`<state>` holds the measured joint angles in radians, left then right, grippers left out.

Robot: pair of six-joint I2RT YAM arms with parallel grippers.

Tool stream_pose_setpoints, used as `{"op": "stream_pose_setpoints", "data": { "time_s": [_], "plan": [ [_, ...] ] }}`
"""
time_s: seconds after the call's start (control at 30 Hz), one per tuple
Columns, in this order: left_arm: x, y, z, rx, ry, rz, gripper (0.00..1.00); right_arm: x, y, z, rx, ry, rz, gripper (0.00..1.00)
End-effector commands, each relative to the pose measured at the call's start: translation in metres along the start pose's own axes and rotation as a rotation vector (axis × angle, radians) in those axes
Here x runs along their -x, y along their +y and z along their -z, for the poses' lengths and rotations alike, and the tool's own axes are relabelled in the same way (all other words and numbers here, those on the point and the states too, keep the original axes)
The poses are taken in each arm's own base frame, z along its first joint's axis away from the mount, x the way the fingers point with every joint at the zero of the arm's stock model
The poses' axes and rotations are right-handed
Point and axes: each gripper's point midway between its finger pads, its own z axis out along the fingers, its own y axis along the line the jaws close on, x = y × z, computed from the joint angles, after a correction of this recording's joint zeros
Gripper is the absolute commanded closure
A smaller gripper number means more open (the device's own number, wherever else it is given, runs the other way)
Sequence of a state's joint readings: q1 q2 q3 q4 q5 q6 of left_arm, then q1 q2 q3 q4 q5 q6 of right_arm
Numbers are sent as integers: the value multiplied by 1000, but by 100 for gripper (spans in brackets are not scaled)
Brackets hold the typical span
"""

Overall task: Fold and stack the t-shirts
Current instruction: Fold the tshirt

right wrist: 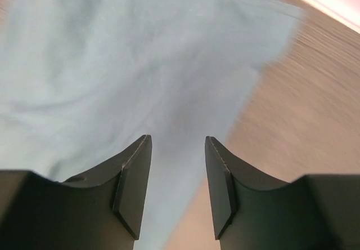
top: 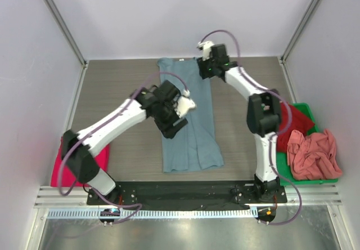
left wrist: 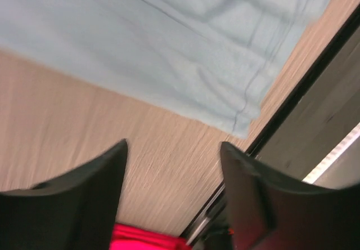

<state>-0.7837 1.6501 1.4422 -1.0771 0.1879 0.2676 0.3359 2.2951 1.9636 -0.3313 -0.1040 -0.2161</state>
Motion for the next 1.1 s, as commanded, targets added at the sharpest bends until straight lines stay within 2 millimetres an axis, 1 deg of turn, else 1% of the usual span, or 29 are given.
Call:
{"op": "stream_pose_setpoints", "data": {
  "time_s": [0.0, 0.03, 0.07, 0.1, 0.13, 0.17, 0.2, 0.23, 0.27, 0.3, 0.33, 0.37, 0.43, 0.47, 0.53, 0.57, 0.63, 0.67, 0.7, 0.77, 0.8, 0.87, 0.9, 0.93, 1.0, 1.07],
  "plan": [
    [17, 15, 65, 111, -212, 243, 29, 75, -13, 109, 10, -233, -250, 51],
    [18, 17, 67, 107, -234, 331, 29, 79, 1, 138, 70, -248, -291, 51],
    [16, 25, 69, 106, -246, 430, 29, 40, 13, 135, 99, -159, -338, 51],
    [17, 24, 68, 67, -257, 510, 30, 20, 20, 142, 116, -103, -371, 51],
    [8, 22, 58, 29, -238, 660, 32, 17, 31, 163, 165, -103, -386, 51],
    [5, 36, 56, 15, -274, 748, 33, -18, 41, 163, 187, -22, -427, 51],
    [2, 35, 56, -16, -295, 809, 35, -35, 47, 171, 201, 24, -453, 51],
    [-16, 30, 38, -50, -252, 925, 35, -42, 48, 185, 222, 32, -486, 51],
    [-17, 43, 36, -64, -297, 1009, 35, -71, 55, 189, 242, 101, -556, 51],
    [-22, 42, 33, -93, -305, 1048, 35, -87, 60, 195, 264, 144, -610, 51],
    [-24, 42, 28, -108, -301, 1070, 35, -99, 52, 200, 267, 163, -673, 52],
    [-31, 46, 20, -100, -292, 1092, 35, -113, 65, 211, 326, 194, -744, 52],
    [-36, 52, 12, -98, -295, 1135, 35, -130, 65, 219, 342, 225, -818, 52],
    [-41, 52, 3, -107, -287, 1167, 35, -144, 70, 225, 358, 254, -862, 52],
    [-46, 44, -7, -150, -263, 1188, 35, -163, 82, 233, 376, 325, -903, 52],
    [-51, 38, -16, -178, -245, 1214, 33, -177, 93, 239, 399, 371, -936, 52],
    [-54, 32, -27, -221, -229, 1228, 32, -197, 109, 249, 418, 463, -1009, 52],
    [-55, 28, -31, -241, -219, 1241, 32, -215, 119, 256, 424, 519, -1037, 52],
    [-62, 23, -39, -252, -193, 1265, 32, -226, 126, 265, 421, 569, -1044, 51],
    [-70, 21, -49, -249, -163, 1285, 32, -242, 134, 274, 419, 608, -1054, 51],
    [-75, 19, -54, -243, -147, 1300, 33, -241, 135, 277, 418, 597, -1043, 50],
    [-80, 16, -61, -246, -125, 1313, 34, -242, 138, 279, 421, 613, -1038, 50],
    [-79, 14, -62, -258, -119, 1313, 36, -246, 143, 282, 416, 645, -1027, 50],
    [-81, 10, -65, -263, -107, 1306, 36, -254, 140, 283, 377, 668, -1006, 50],
    [-80, 5, -69, -284, -95, 1310, 37, -264, 143, 285, 353, 709, -1001, 49],
    [-80, 4, -73, -289, -98, 1305, 39, -275, 146, 283, 334, 752, -999, 49]
  ]
}}
